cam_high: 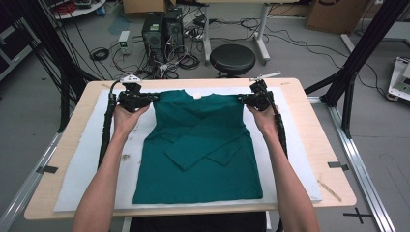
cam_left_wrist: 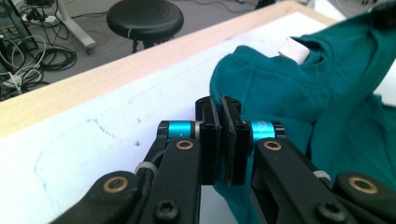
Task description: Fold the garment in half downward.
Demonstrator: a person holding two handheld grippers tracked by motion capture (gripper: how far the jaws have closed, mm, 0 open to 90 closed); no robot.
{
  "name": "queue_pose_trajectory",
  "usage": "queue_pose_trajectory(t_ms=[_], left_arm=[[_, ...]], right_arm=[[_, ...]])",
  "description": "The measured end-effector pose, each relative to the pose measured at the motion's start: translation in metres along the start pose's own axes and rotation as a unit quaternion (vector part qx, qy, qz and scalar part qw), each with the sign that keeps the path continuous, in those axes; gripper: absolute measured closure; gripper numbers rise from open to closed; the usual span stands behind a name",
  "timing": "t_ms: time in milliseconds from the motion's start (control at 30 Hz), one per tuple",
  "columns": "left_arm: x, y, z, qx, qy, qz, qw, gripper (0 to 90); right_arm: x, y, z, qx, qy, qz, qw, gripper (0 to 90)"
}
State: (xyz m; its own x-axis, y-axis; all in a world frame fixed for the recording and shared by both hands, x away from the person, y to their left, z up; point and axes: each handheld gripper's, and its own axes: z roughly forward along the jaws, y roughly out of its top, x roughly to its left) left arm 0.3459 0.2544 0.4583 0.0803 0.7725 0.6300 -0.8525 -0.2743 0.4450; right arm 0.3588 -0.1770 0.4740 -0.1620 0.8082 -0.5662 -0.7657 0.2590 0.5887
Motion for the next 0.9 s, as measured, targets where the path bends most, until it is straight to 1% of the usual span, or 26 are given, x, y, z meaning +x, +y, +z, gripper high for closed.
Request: queue_pose_trajectory(t_ms=[133, 167, 200, 233, 333, 367, 433, 500, 533, 567, 600, 633, 733, 800, 867, 900], left_arm=[[-0.006, -0.005, -0.007, -0.001, -0.008, 0.008, 0.9999, 86.2], [-0.008, -0.006, -0.008, -0.002, -0.009, 0.01, 0.9999, 86.2], [-0.01, -0.008, -0.01, 0.0, -0.01, 0.014, 0.9998, 86.2], [-0.012, -0.009, -0.012, 0.001, -0.011, 0.018, 0.9998, 86.2], [-0.017, -0.015, -0.016, 0.004, -0.02, 0.02, 0.9996, 86.2], [-0.019, -0.017, -0.017, 0.006, -0.021, 0.024, 0.9995, 86.2], [-0.024, -0.022, -0.02, 0.007, -0.02, 0.032, 0.9993, 86.1], [-0.029, -0.027, -0.023, 0.007, -0.02, 0.037, 0.9991, 86.1], [-0.031, -0.03, -0.025, 0.008, -0.021, 0.037, 0.9991, 86.1], [-0.033, -0.033, -0.026, 0.008, -0.023, 0.039, 0.9989, 86.1], [-0.035, -0.036, -0.028, 0.006, -0.024, 0.039, 0.9989, 86.1], [-0.037, -0.039, -0.03, 0.006, -0.026, 0.039, 0.9989, 86.1], [-0.042, -0.048, -0.035, 0.004, -0.029, 0.038, 0.9989, 86.1], [-0.047, -0.052, -0.038, 0.002, -0.032, 0.038, 0.9988, 86.1], [-0.052, -0.055, -0.042, 0.002, -0.034, 0.039, 0.9987, 86.2], [-0.053, -0.056, -0.043, 0.0, -0.036, 0.038, 0.9986, 86.2]], right_arm=[[0.002, -0.008, -0.003, 0.015, 0.01, 0.003, 0.9998, 87.1], [0.003, -0.01, -0.005, 0.012, 0.01, 0.001, 0.9999, 87.2], [0.005, -0.012, -0.008, 0.004, 0.008, -0.005, 0.9999, 87.2], [0.006, -0.014, -0.01, 0.004, 0.009, -0.008, 0.9999, 87.1], [0.008, -0.021, -0.014, 0.006, 0.014, -0.008, 0.9999, 87.1], [0.009, -0.023, -0.014, 0.014, 0.015, -0.005, 0.9998, 87.0], [0.011, -0.028, -0.016, 0.006, 0.013, -0.011, 0.9998, 87.0], [0.014, -0.033, -0.018, 0.006, 0.015, -0.01, 0.9998, 87.0], [0.016, -0.035, -0.019, 0.012, 0.017, -0.011, 0.9997, 86.9], [0.019, -0.037, -0.02, 0.02, 0.016, -0.018, 0.9995, 86.9], [0.022, -0.038, -0.022, 0.016, 0.013, -0.026, 0.9994, 86.8], [0.025, -0.04, -0.025, 0.011, 0.013, -0.029, 0.9994, 86.8], [0.03, -0.047, -0.03, 0.009, 0.016, -0.035, 0.9992, 86.8], [0.031, -0.052, -0.031, 0.01, 0.018, -0.034, 0.9992, 86.9], [0.031, -0.058, -0.032, 0.005, 0.03, -0.024, 0.9992, 86.9], [0.031, -0.061, -0.033, 0.006, 0.032, -0.024, 0.9992, 86.9]])
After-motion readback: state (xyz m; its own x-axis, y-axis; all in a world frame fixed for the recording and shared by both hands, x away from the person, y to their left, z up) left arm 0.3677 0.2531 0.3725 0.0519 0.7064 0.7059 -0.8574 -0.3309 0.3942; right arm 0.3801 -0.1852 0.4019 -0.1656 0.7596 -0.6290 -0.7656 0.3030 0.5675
